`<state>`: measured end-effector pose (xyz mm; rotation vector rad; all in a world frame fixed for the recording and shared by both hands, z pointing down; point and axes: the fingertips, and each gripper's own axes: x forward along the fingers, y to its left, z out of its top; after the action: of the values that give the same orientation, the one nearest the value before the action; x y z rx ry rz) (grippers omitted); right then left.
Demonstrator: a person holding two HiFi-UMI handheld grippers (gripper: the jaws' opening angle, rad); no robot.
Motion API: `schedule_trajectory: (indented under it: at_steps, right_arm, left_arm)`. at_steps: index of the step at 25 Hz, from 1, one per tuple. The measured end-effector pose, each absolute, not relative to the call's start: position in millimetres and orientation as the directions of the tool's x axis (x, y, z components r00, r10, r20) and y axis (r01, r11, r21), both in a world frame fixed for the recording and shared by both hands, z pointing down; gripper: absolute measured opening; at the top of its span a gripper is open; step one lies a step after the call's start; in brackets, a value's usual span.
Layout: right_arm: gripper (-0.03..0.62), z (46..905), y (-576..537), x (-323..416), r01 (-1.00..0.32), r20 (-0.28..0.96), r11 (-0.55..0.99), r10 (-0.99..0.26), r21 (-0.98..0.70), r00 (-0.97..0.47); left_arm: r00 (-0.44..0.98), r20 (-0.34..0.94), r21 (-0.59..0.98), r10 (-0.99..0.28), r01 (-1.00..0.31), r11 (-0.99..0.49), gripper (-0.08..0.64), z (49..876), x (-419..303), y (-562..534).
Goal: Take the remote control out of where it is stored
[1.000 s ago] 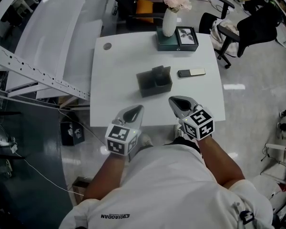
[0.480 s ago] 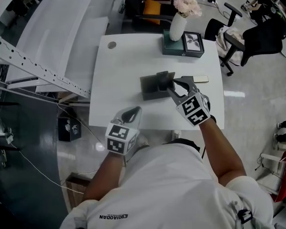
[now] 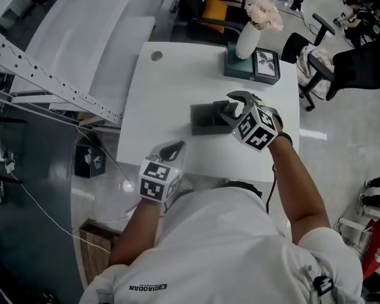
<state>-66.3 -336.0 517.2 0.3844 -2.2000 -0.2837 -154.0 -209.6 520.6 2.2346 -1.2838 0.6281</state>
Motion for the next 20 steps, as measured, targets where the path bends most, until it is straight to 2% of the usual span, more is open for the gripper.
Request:
schedule_trajectory:
  at_steps: [4,9,16,20]
  right_arm:
    - [0.187,521.5,-333.1,-71.9,-0.077,0.751,0.94,-0.314,0.333,-0.582]
    - [0.169,522.3,-329.2,-72.5,-0.036,0.762,0.945,-0.285,0.326,-0.582]
    - [0.113,512.3,-310.8,-70.7,-0.083,0.731,0.984,-0.171,0.156,-0.66]
    - [0.101,498.2,-306.6,-69.1,-0.141,0.688,0.985,-0.17,0.099,-0.705]
  left_arm:
    - [0.43,0.61,0.179,-0.665,-0.893,-0.414,0.003,521.7,-159.7,-212.0]
    - [0.423,0.616,0.185,-0.665,-0.898,-0.4,0.003,523.8,-159.5,-210.8]
    - [0.441,0.583,0.197,-0.682,-0.891,-0.408,0.003,516.0,-155.0,-213.7]
    - [0.451,0.572,0.19,-0.685,-0.886,-0.424,0.003,512.0,-153.4,-212.1]
